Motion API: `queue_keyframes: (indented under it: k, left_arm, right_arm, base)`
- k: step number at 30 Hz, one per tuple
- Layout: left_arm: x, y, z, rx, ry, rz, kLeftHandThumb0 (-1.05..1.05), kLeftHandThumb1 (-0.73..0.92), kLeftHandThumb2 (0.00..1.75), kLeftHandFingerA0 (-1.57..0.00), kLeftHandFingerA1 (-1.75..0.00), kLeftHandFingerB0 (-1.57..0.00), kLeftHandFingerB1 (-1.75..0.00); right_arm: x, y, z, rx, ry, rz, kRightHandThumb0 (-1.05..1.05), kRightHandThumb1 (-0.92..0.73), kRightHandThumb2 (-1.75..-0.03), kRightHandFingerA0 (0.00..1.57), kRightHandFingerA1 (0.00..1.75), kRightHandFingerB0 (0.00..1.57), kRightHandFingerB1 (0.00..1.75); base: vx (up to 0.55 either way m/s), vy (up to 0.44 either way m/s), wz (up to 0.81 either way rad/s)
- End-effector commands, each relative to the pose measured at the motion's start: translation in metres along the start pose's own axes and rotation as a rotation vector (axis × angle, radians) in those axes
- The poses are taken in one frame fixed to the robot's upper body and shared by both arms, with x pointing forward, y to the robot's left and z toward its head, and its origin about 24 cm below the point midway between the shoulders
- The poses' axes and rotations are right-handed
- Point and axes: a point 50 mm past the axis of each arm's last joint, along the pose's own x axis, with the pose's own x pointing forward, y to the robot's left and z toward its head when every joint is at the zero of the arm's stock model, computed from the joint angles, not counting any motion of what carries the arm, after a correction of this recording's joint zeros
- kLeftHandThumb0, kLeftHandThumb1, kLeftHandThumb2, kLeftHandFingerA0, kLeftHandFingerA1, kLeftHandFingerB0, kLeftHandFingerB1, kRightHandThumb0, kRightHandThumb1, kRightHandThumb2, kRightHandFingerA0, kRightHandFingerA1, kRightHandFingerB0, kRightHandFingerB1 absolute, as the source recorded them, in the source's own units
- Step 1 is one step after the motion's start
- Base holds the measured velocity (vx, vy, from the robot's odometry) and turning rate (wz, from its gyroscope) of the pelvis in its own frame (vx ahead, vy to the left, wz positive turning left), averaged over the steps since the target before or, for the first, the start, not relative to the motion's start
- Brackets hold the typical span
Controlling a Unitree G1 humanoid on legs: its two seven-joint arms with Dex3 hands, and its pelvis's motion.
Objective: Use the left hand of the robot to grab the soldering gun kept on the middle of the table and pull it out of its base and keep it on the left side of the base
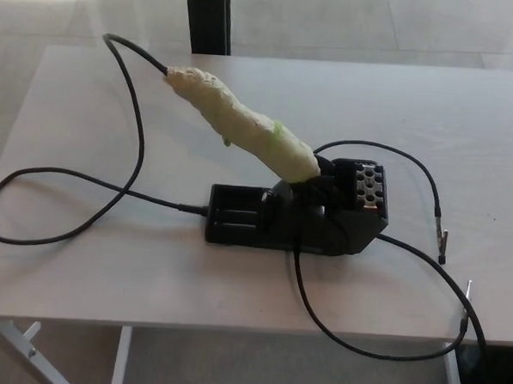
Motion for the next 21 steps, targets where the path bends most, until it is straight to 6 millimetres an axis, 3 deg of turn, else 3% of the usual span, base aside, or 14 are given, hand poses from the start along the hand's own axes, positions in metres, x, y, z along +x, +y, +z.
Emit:
queue_keyframes:
  k: [1, 4, 5, 6, 8, 9, 10, 11, 12, 13, 15, 17, 18, 21]
  left_arm:
    - [-0.004, 0.01, 0.017, -0.32, -0.151, 0.055, -0.5, 0.77, 0.63, -0.63, -0.69, -0.49, -0.53]
    - [-0.006, 0.021, 0.045, -0.497, -0.257, 0.153, -0.46, 0.78, 0.63, -0.59, -0.7, -0.46, -0.5]
    - [-0.011, 0.035, 0.074, -0.584, -0.341, 0.209, -0.46, 0.77, 0.62, -0.61, -0.74, -0.49, -0.5]
    - [-0.011, 0.034, 0.074, -0.585, -0.34, 0.209, -0.46, 0.77, 0.62, -0.61, -0.74, -0.49, -0.5]
    - [-0.023, 0.058, 0.118, -0.637, -0.485, 0.275, -0.44, 0.76, 0.63, -0.62, -0.87, -0.59, -0.52]
    - [-0.025, 0.061, 0.123, -0.643, -0.504, 0.281, -0.44, 0.76, 0.63, -0.62, -0.87, -0.59, -0.52]
    - [-0.028, 0.064, 0.131, -0.653, -0.541, 0.287, -0.44, 0.74, 0.61, -0.63, -1.0, -0.6, -0.55]
    - [-0.034, 0.069, 0.142, -0.665, -0.598, 0.297, -0.44, 0.74, 0.61, -0.63, -1.0, -0.6, -0.55]
    - [-0.05, 0.082, 0.171, -0.659, -0.698, 0.319, -0.5, 0.72, 0.64, -0.7, -1.29, -0.67, -0.69]
    - [-0.07, 0.092, 0.2, -0.633, -0.794, 0.35, -0.59, 0.71, 0.64, -0.72, -1.39, -0.62, -0.73]
    - [-0.112, 0.1, 0.248, -0.519, -0.968, 0.404, -0.56, 0.72, 0.63, -0.54, -0.96, -0.47, -0.66]
    - [-0.138, 0.097, 0.273, -0.426, -1.064, 0.437, -0.57, 0.73, 0.62, -0.45, -0.9, -0.48, -0.63]
    - [-0.157, 0.09, 0.293, -0.418, -1.133, 0.402, -0.4, 0.75, 0.61, -0.38, -0.72, -0.43, -0.52]
    - [-0.176, 0.077, 0.322, -0.361, -1.24, 0.358, -0.22, 0.75, 0.61, -0.42, -0.57, -0.4, -0.48]
  right_arm:
    - [-0.002, -0.007, 0.004, 0.039, -0.023, 0.025, -1.05, -0.15, -1.11, 0.33, 0.52, 0.27, 0.25]
    - [-0.002, -0.007, 0.004, 0.02, -0.026, 0.027, -1.05, -0.15, -1.12, 0.38, 0.54, 0.27, 0.28]
    - [-0.002, -0.007, 0.005, 0.031, -0.03, 0.032, -1.05, -0.14, -1.12, 0.34, 0.52, 0.25, 0.27]
    - [-0.002, -0.007, 0.005, 0.031, -0.03, 0.031, -1.05, -0.14, -1.12, 0.34, 0.52, 0.25, 0.27]
    - [-0.002, -0.007, 0.005, 0.047, -0.028, 0.035, -1.05, -0.14, -1.12, 0.35, 0.53, 0.24, 0.27]
    - [-0.002, -0.007, 0.005, 0.044, -0.028, 0.034, -1.05, -0.14, -1.12, 0.35, 0.53, 0.24, 0.27]
    - [-0.002, -0.008, 0.005, 0.042, -0.029, 0.034, -1.05, -0.15, -1.12, 0.37, 0.53, 0.26, 0.28]
    - [-0.002, -0.007, 0.005, 0.039, -0.03, 0.035, -1.05, -0.15, -1.12, 0.37, 0.53, 0.26, 0.28]
    - [-0.002, -0.007, 0.005, 0.021, -0.031, 0.035, -1.05, -0.15, -1.12, 0.37, 0.52, 0.26, 0.28]
    - [-0.002, -0.007, 0.006, 0.02, -0.033, 0.035, -1.05, -0.15, -1.13, 0.4, 0.52, 0.28, 0.27]
    - [-0.001, -0.007, 0.008, 0.028, -0.033, 0.032, -1.05, -0.16, -1.13, 0.37, 0.53, 0.25, 0.27]
    - [-0.001, -0.007, 0.01, 0.031, -0.042, 0.036, -1.05, -0.15, -1.12, 0.36, 0.53, 0.26, 0.29]
    - [-0.001, -0.007, 0.01, 0.029, -0.042, 0.037, -1.05, -0.15, -1.13, 0.37, 0.53, 0.25, 0.28]
    - [-0.001, -0.007, 0.011, 0.026, -0.048, 0.041, -1.05, -0.15, -1.13, 0.39, 0.54, 0.27, 0.28]
  base:
    - [0.0, 0.0, 0.0]
    - [0.0, 0.0, 0.0]
    - [0.0, 0.0, 0.0]
    - [0.0, 0.0, 0.0]
    - [0.0, 0.0, 0.0]
    - [0.0, 0.0, 0.0]
    - [0.0, 0.0, 0.0]
    - [0.0, 0.0, 0.0]
    - [0.0, 0.0, 0.0]
    - [0.0, 0.0, 0.0]
    - [0.0, 0.0, 0.0]
    - [0.0, 0.0, 0.0]
    - [0.0, 0.0, 0.0]
    - [0.0, 0.0, 0.0]
